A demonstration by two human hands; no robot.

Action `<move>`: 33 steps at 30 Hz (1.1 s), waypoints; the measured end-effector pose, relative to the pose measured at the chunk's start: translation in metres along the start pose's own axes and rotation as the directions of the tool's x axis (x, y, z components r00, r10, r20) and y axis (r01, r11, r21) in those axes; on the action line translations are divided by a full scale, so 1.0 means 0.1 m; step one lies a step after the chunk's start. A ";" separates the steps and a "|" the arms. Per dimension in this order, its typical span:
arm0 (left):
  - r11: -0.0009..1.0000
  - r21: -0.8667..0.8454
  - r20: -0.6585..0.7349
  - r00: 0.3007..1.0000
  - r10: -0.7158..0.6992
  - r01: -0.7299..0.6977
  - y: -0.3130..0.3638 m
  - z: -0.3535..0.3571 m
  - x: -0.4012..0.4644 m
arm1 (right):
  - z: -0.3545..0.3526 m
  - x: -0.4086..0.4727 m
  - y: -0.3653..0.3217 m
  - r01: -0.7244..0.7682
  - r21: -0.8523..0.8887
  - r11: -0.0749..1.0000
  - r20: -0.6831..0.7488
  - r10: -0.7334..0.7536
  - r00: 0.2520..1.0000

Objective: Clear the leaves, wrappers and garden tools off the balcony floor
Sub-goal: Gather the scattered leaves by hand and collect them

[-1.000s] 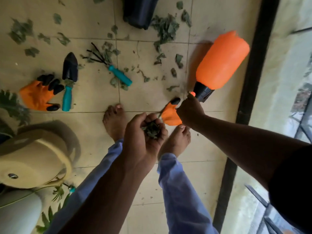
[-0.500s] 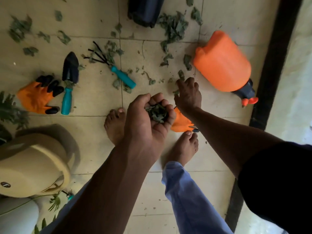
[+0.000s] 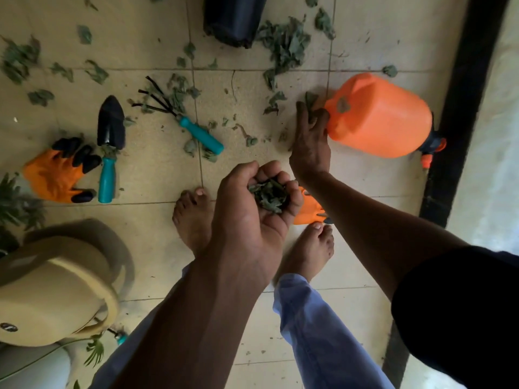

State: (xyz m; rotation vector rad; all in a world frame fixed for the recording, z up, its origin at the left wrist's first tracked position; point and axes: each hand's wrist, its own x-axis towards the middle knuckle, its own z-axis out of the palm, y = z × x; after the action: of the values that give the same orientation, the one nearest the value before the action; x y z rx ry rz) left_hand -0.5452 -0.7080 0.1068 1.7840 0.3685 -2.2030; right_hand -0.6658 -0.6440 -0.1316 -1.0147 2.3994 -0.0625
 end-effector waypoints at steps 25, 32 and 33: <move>1.000 0.005 0.000 1.000 -0.004 0.004 0.09 0.02 0.05 | -0.14 -0.04 0.13 -0.290 0.425 0.857 0.045 0.299 0.953; 1.000 0.024 -0.025 1.000 -0.015 0.015 0.03 0.06 0.05 | -1.06 -0.42 -0.21 -0.378 0.879 0.291 0.327 0.210 0.922; 0.999 0.031 -0.032 0.999 -0.005 0.006 0.02 0.07 0.05 | -1.27 -0.50 -0.28 -0.359 0.899 0.252 0.326 0.163 0.931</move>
State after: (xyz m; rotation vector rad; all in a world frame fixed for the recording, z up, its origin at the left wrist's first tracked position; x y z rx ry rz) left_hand -0.5518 -0.7122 0.1030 1.8385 0.3486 -2.1980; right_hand -0.6801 -0.6502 0.0072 0.0138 1.7483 -1.1234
